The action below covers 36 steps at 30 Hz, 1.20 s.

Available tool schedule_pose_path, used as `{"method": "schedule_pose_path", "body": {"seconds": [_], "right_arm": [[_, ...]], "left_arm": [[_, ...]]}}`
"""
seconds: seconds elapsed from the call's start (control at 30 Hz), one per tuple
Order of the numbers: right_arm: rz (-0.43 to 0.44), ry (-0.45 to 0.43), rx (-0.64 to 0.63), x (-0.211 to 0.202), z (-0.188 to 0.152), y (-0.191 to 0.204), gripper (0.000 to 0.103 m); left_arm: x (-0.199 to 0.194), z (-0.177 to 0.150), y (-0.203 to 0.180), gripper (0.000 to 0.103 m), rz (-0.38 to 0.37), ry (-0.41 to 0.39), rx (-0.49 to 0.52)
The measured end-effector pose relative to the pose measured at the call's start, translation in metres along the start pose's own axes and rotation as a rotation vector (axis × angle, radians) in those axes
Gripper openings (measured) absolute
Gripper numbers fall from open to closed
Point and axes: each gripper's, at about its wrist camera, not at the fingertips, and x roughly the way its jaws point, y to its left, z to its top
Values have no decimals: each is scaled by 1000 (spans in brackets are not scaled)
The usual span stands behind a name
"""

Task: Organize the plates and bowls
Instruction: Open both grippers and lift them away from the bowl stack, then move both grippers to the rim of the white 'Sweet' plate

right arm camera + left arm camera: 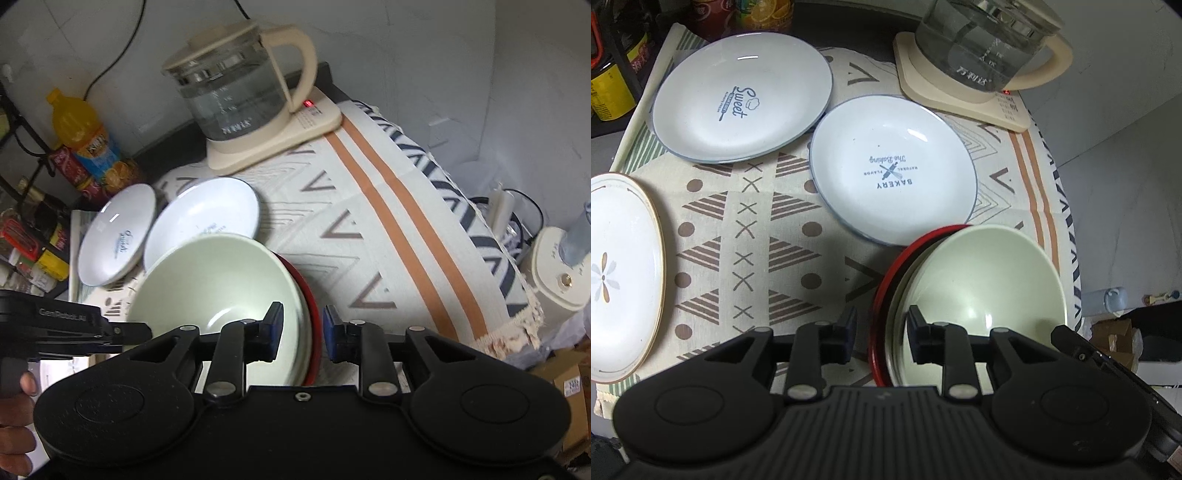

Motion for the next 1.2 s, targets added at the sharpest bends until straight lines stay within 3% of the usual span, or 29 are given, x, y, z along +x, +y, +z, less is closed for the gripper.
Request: {"method": "schedule_pose_path", "body": {"seconds": [0.13,0.2,0.37,0.63,1.2], "right_arm": [[33,27,-41,0,5,8,35],[44,36,-74,-1,7,14,47],[68,43,-122,-4,16,22,51],[131,51,-228,2,32,42,58],[264,85,-455,14,39,92,76]], "left_arm": [[-8,1,-5,27,-17,-8,4],[-12,1,-6,27,-21,-13,0],[-21,-2,-5,30,-20,-33,-13],[-30,-6,6,58,38,-91,-61],[-49,-30,47,59,144,-142,-273]]}}
